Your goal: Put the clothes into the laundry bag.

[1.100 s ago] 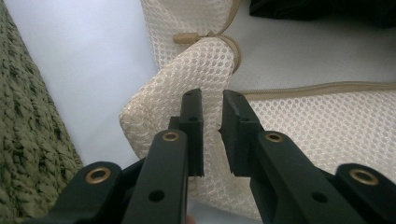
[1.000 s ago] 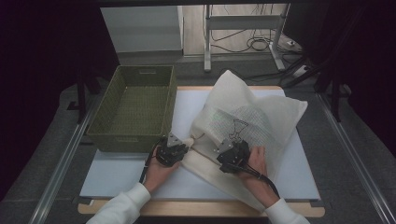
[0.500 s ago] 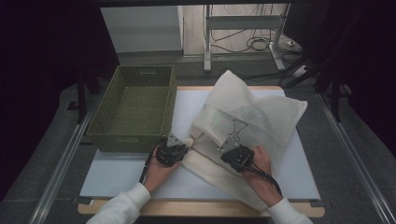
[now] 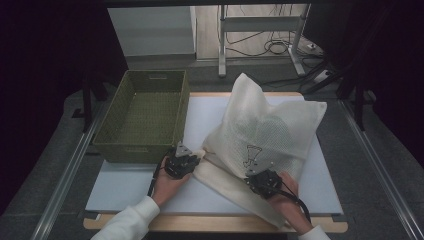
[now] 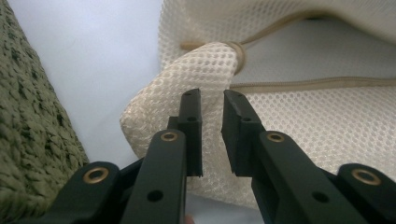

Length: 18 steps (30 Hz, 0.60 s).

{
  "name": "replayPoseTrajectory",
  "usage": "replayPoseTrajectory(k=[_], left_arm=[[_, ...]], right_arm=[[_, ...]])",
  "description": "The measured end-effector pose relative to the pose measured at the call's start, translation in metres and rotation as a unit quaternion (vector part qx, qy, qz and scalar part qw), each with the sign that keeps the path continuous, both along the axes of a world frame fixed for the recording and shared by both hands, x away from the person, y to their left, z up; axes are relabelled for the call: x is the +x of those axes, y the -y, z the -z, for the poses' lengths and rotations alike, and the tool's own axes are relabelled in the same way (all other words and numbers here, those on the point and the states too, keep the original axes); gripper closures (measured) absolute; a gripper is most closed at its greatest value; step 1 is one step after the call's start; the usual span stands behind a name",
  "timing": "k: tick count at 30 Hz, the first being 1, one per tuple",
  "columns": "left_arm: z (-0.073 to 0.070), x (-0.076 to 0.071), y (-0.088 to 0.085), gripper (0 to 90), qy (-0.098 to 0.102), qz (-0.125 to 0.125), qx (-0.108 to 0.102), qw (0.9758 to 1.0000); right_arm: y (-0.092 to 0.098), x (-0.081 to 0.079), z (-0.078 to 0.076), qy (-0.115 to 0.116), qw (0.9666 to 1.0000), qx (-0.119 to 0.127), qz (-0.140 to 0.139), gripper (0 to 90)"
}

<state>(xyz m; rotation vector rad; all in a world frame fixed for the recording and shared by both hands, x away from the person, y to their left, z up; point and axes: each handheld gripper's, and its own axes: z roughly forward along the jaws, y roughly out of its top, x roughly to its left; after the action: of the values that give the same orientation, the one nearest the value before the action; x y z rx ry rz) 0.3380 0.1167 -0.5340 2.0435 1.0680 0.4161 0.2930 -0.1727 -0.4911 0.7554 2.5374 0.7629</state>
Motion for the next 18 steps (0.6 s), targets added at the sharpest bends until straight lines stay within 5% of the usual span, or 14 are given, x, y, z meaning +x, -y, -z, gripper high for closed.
replayPoseTrajectory(k=[4,7,13,18], left_arm=[[0.001,0.000,0.000,77.8,-0.002,-0.001,0.001,1.0000],[0.002,0.001,0.000,76.7,-0.003,0.001,0.001,1.0000],[0.001,0.000,-0.001,74.5,-0.002,0.005,-0.007,1.0000],[-0.001,-0.001,-0.002,70.7,-0.001,0.013,-0.016,0.9998]], right_arm=[[-0.006,0.014,0.022,0.007,0.9997,-0.007,0.021,82.3],[-0.005,0.026,0.027,-0.003,0.9989,0.022,0.041,75.4],[0.002,0.024,0.021,-0.031,0.9962,0.071,0.041,49.7],[0.014,0.018,-0.001,-0.033,0.9899,0.135,0.031,42.0]])
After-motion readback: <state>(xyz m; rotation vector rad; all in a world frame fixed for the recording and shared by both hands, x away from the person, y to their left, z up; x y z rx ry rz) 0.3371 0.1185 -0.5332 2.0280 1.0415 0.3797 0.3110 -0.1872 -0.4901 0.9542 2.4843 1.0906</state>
